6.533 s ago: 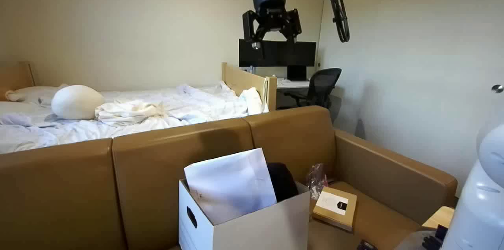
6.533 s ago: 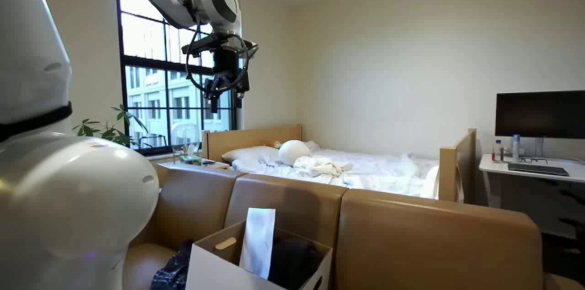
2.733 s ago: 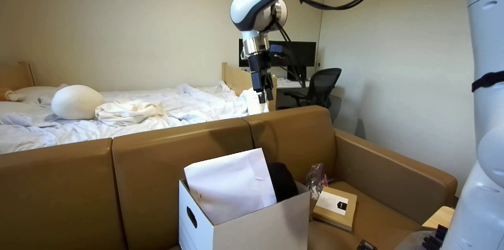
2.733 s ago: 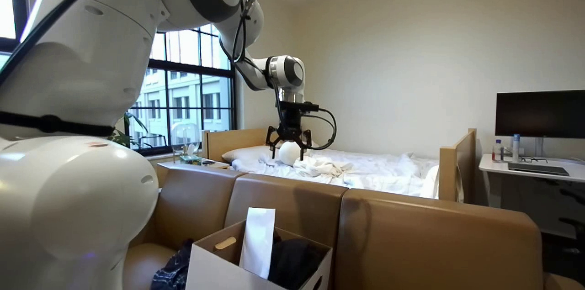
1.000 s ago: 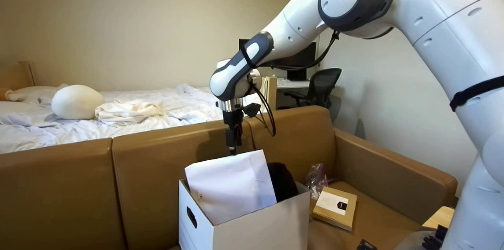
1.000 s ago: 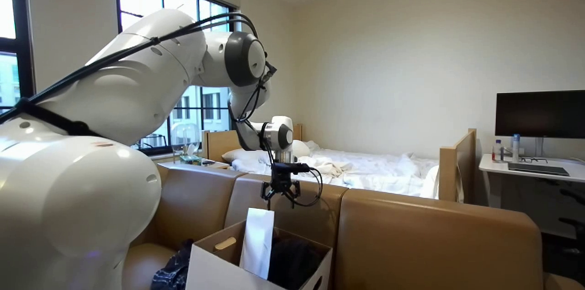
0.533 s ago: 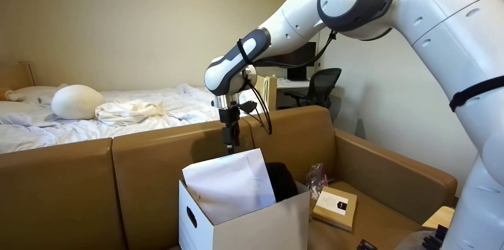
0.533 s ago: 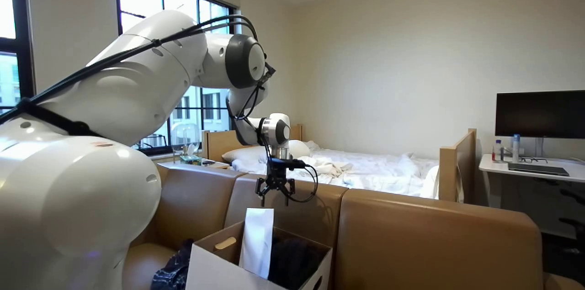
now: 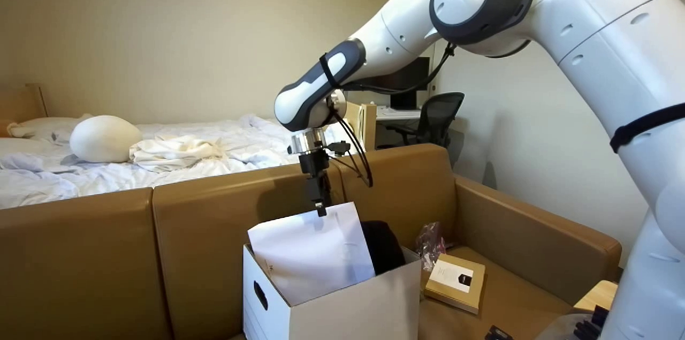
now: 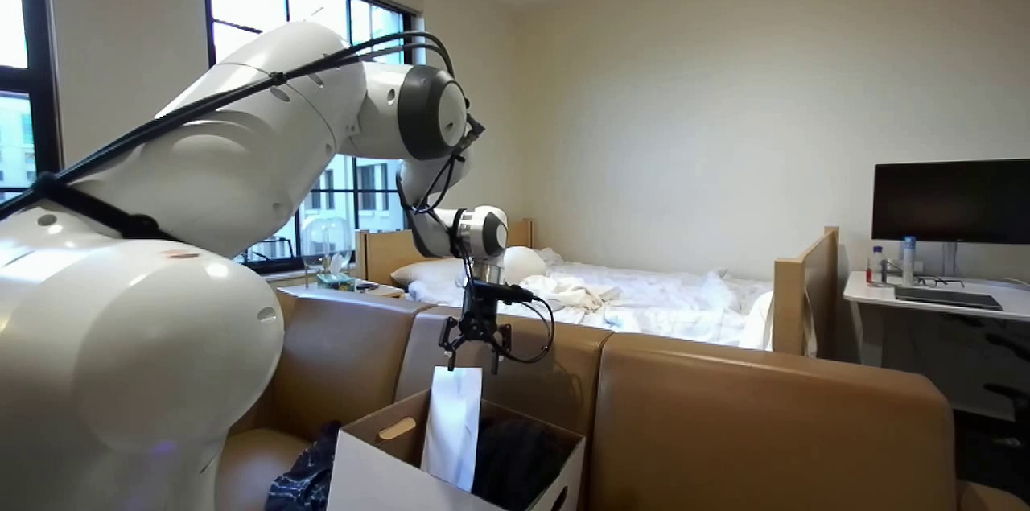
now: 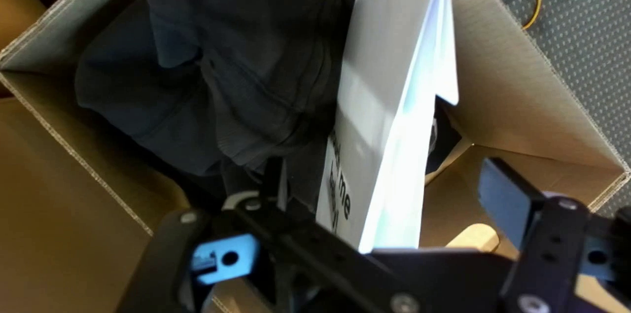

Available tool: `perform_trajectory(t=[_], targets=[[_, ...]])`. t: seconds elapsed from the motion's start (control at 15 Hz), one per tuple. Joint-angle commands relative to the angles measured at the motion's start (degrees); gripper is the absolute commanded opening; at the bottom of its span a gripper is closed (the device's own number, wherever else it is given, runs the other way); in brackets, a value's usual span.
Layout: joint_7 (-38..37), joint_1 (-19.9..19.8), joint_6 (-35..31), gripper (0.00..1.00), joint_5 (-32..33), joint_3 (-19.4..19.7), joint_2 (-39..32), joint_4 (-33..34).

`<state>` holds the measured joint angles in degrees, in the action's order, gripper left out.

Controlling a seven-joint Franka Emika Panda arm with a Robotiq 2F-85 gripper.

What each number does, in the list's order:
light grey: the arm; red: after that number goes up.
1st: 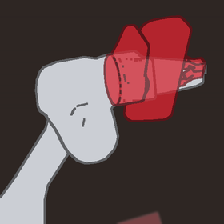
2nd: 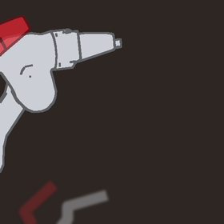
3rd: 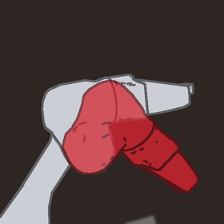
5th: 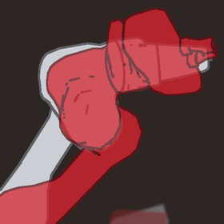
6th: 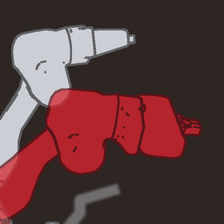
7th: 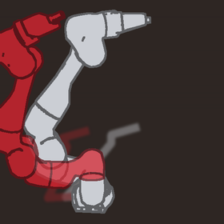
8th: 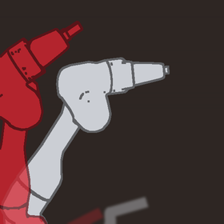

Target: Remove the paper from the box

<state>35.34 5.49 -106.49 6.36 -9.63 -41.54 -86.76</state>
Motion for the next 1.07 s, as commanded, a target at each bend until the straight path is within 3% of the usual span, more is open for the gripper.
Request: perform_trajectory(t=[0.0,0.53,1.0], targets=[[1.79,0.2,3.65,1.0,1.87,0.17,-1.8,3.5],[5.0,-0.2,7.78,1.0,2.6,-0.25,-5.27,9.46],[6.61,0.21,10.81,1.0,2.26,0.19,-14.42,17.41]])
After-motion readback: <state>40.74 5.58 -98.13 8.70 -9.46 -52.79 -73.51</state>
